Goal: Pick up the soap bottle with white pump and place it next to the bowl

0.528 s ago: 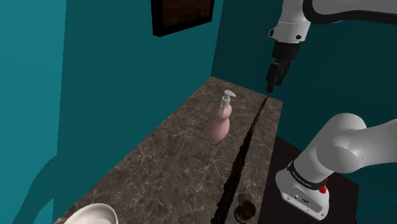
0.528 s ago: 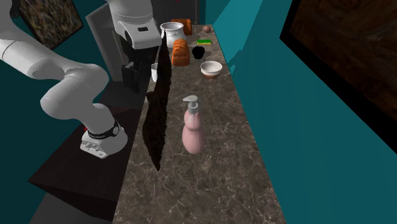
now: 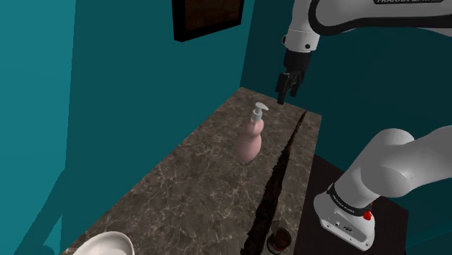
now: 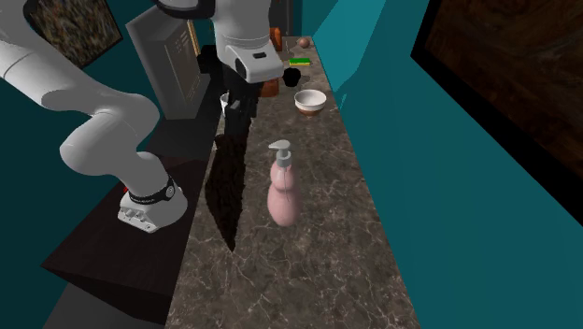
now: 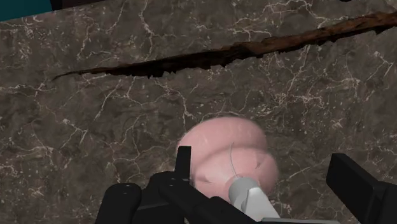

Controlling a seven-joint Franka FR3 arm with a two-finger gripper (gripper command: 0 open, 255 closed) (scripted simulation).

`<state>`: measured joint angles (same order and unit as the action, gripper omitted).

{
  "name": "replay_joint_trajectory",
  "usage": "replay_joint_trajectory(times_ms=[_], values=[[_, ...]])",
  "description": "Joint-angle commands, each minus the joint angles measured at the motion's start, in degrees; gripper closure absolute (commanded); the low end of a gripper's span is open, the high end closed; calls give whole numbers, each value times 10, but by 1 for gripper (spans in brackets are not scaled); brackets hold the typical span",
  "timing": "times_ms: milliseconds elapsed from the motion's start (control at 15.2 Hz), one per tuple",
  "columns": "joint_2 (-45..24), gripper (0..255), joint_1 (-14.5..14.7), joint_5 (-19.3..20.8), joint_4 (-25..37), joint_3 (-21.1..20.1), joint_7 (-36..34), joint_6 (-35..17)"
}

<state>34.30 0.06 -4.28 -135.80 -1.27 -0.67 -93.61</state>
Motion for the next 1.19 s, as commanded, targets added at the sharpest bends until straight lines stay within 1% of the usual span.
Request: replay_joint_trajectory(times_ms=[0,330,396,858,1122], values=[[-36,0,3,-2,10,-9,-8,-34],[-135,0,7,0,62,-28,-29,-101],[-140,0,7,0,65,-29,-30,-104],[-147,0,9,-3,12,-32,-29,-164],[-147,0,9,-3,12,-32,-29,-164]])
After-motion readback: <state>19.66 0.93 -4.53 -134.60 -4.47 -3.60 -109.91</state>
